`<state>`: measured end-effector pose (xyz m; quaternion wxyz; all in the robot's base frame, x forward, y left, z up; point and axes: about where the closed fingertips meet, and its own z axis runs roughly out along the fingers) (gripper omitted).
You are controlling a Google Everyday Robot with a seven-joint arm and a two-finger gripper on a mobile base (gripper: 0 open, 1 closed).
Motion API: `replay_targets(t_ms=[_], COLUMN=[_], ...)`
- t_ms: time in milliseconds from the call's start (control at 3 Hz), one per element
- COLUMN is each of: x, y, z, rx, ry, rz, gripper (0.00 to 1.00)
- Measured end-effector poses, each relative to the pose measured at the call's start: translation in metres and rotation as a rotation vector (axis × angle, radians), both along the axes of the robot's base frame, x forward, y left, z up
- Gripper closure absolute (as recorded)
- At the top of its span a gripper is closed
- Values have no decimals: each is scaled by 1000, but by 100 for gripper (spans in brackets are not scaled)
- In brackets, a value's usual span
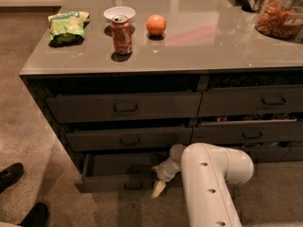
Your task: Open bottom drawer
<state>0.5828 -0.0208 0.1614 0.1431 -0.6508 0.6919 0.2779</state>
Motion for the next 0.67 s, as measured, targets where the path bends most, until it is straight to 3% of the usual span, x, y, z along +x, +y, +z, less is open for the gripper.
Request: replay_targets(t_ms=[333,667], x=[-1,-9], y=[0,-2], z=[2,-1], rx=[5,31], ry=[4,29], rz=[13,86], gripper=[41,45])
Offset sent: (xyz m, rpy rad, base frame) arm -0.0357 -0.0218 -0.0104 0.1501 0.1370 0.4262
